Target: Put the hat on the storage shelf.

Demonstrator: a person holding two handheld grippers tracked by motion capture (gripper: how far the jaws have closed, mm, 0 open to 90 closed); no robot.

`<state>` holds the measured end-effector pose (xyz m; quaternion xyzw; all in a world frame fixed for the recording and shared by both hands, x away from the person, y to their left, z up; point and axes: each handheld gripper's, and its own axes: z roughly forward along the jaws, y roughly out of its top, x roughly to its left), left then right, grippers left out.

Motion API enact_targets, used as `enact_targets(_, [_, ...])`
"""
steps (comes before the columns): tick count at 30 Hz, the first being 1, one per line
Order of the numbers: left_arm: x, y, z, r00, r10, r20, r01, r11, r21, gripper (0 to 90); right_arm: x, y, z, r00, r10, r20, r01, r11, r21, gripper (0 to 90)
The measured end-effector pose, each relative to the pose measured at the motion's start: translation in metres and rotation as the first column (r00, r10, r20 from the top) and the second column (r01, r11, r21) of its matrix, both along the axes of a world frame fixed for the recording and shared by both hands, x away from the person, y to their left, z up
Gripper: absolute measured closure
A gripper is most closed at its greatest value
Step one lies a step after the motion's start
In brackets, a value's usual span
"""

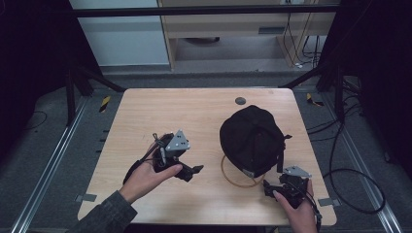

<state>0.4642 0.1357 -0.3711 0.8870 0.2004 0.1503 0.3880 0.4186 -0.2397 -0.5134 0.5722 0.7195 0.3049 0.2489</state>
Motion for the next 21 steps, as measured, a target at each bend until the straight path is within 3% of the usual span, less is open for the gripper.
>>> enact_targets(2, [0.001, 0.005, -0.007, 1.0, 0.003, 0.001, -0.003, 0.9999, 0.014, 3.8, 0.0, 0.0, 0.0, 1.0, 0.0, 0.0, 0.0, 1.0, 0.0, 0.4])
enact_targets(11, [0.005, 0.027, -0.028, 0.998, 0.06, -0.021, -0.06, 0.9982, 0.004, 3.6, 0.0, 0.0, 0.0, 1.0, 0.0, 0.0, 0.0, 1.0, 0.0, 0.4])
enact_targets(21, [0.012, 0.066, -0.064, 0.9861, 0.149, -0.074, -0.15, 0.9887, -0.001, 3.6, 0.0, 0.0, 0.0, 1.0, 0.0, 0.0, 0.0, 1.0, 0.0, 0.4])
